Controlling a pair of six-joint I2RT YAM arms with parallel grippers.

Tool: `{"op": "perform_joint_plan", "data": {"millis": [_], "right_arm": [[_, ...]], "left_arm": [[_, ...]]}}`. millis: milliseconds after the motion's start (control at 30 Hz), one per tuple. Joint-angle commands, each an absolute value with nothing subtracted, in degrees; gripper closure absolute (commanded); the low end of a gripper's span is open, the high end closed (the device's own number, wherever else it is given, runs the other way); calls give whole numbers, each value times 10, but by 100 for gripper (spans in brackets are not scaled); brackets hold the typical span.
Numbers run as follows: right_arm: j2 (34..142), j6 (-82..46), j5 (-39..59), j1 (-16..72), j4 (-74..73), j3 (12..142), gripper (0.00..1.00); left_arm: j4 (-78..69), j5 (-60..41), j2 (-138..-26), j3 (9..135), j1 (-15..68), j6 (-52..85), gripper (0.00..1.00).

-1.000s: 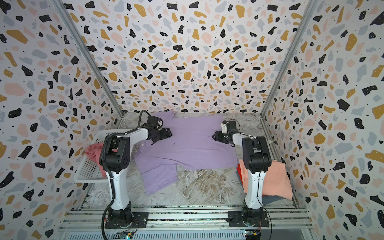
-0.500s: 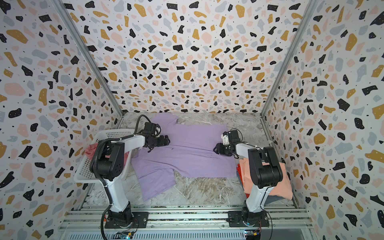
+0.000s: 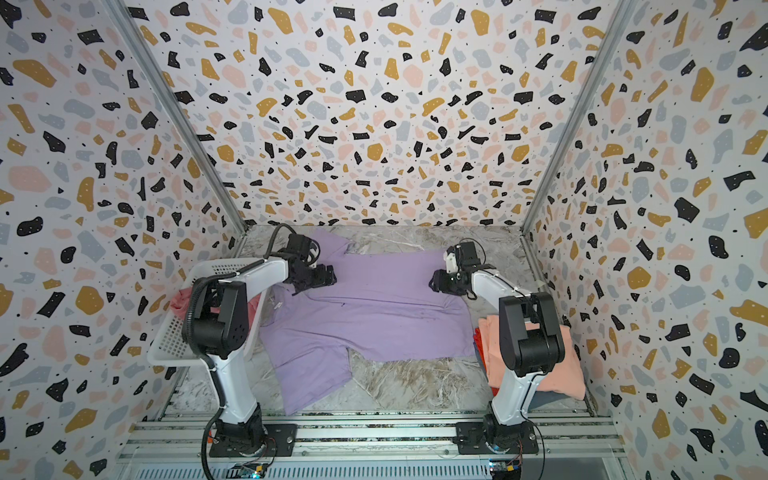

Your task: Fold and stack the t-shirts

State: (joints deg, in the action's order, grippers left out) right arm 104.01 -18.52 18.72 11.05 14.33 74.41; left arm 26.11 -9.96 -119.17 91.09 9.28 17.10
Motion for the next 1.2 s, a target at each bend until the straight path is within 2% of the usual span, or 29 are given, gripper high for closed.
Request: {"op": "perform_joint_plan", "data": {"millis": [0,200,433,600,733,867,1033,1167], "right_arm": [[1111,-189,169,110,116,839,42],[1249,-229,209,112,82,979,42],[1304,-233,219,113,84,994,42],[1277,-209,188,111,120,922,42],[1211,-202,143,97,128,808,43],[1151,-219,142,64,120,720,43],[1121,-203,168,45,84,719,42],[1134,-188,185,46,66,790,41]], "left_arm": [[294,-81,-1268,1021,84,167,8],[300,-94,-1378,1164,81,203,8],[255,-104,-1366,1087,79,220,7],[234,-136,-1331,988,78,211,7],[236,-172,-1297,909,81,185,7],[253,-188,-1269,869,90,169,7],[245,-186,-1233,898,92,188,7],[260,-144,-1254,1013,91,188,7]]}}
